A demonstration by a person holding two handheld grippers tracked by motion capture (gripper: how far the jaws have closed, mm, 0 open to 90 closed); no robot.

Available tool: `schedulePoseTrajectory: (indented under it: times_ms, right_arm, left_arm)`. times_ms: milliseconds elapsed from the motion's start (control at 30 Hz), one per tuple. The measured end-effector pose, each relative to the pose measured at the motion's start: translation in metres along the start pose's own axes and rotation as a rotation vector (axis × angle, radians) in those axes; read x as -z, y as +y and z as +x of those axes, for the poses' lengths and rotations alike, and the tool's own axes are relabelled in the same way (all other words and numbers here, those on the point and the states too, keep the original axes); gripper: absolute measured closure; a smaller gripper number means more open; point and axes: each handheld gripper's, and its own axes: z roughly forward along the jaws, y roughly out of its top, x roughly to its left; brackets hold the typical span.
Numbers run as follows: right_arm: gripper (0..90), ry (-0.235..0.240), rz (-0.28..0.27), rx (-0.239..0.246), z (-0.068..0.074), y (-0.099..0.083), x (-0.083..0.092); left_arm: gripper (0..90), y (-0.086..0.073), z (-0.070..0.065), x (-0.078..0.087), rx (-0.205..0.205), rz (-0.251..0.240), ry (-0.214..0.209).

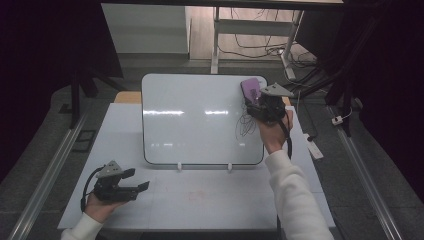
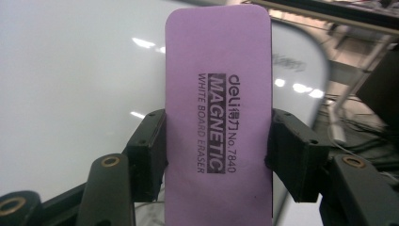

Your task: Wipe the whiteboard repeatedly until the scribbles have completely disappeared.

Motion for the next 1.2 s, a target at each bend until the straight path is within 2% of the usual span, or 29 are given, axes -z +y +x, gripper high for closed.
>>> schedulePoseTrajectory:
  times_ms: [67,100,167,300,433,467,500,567,700,733,867,933,967,1033,1067,1100,1133,1167,1200]
  right_arm:
    - [40.9,0.04,-0.001,-0.001,0.011,-0.005,-0.001]
    - [40.9,0.04,-0.001,-0.001,0.011,-0.005,-0.001]
    - [40.9,0.054,0.002,0.033,0.023,-0.011,-0.002]
    - [40.9,0.058,-0.003,0.05,0.028,-0.016,-0.001]
    - [40.8,0.05,-0.009,0.03,0.024,-0.016,0.0]
    - [40.8,0.029,-0.013,0.029,0.02,-0.015,0.0]
    - [40.8,0.029,-0.013,0.029,0.02,-0.015,0.0]
    - [40.8,0.003,-0.019,0.004,0.01,-0.012,0.001]
    - [40.8,-0.033,-0.027,-0.009,0.0,-0.007,0.001]
    - [40.8,-0.047,-0.033,-0.027,-0.006,-0.005,0.0]
    - [40.8,-0.05,-0.035,-0.037,-0.007,-0.004,-0.001]
    - [40.8,-0.064,-0.035,-0.016,-0.003,-0.004,-0.001]
    - [40.9,-0.039,-0.032,-0.024,0.002,-0.007,-0.001]
    - [40.9,-0.026,-0.027,-0.02,0.007,-0.009,-0.002]
    - [40.9,-0.015,-0.023,-0.001,0.014,-0.012,-0.002]
    - [40.9,0.006,-0.019,0.036,0.027,-0.02,-0.001]
    - [40.9,0.006,-0.019,0.036,0.027,-0.02,-0.001]
    - [40.9,0.025,-0.015,0.058,0.037,-0.028,-0.001]
    - [40.9,0.025,-0.015,0.058,0.037,-0.028,-0.001]
  left_arm:
    - [23.3,0.0,0.0,0.0,0.0,0.0,0.003]
    - [23.3,0.0,0.0,0.0,0.0,0.0,0.002]
    - [23.3,0.0,0.0,0.0,0.0,-0.001,0.002]
    - [23.3,0.0,0.0,0.0,0.001,-0.002,0.003]
    - [23.3,0.0,0.0,0.001,-0.001,-0.002,0.003]
    - [23.3,0.0,0.0,0.001,0.0,-0.003,0.004]
    - [23.3,0.0,0.0,0.001,0.001,-0.004,0.004]
    - [23.3,0.0,0.001,0.001,0.0,-0.004,0.005]
    - [23.3,0.0,0.001,0.001,0.0,-0.003,0.005]
    - [23.3,0.0,0.001,0.001,-0.001,-0.004,0.005]
    - [23.3,0.0,0.001,0.001,0.0,-0.004,0.006]
    - [23.3,0.0,0.001,0.001,0.0,-0.003,0.007]
    - [23.3,0.0,0.001,0.0,0.001,-0.002,0.006]
    - [23.3,0.0,0.0,0.0,0.0,-0.001,0.006]
    - [23.3,0.0,0.0,0.0,0.0,0.0,0.005]
    - [23.3,0.0,0.0,0.0,-0.001,-0.001,0.005]
    - [23.3,0.0,0.0,0.0,-0.001,-0.001,0.007]
    - [23.2,0.0,0.0,0.0,-0.001,-0.001,0.008]
    - [23.3,0.0,0.0,0.0,-0.001,-0.001,0.008]
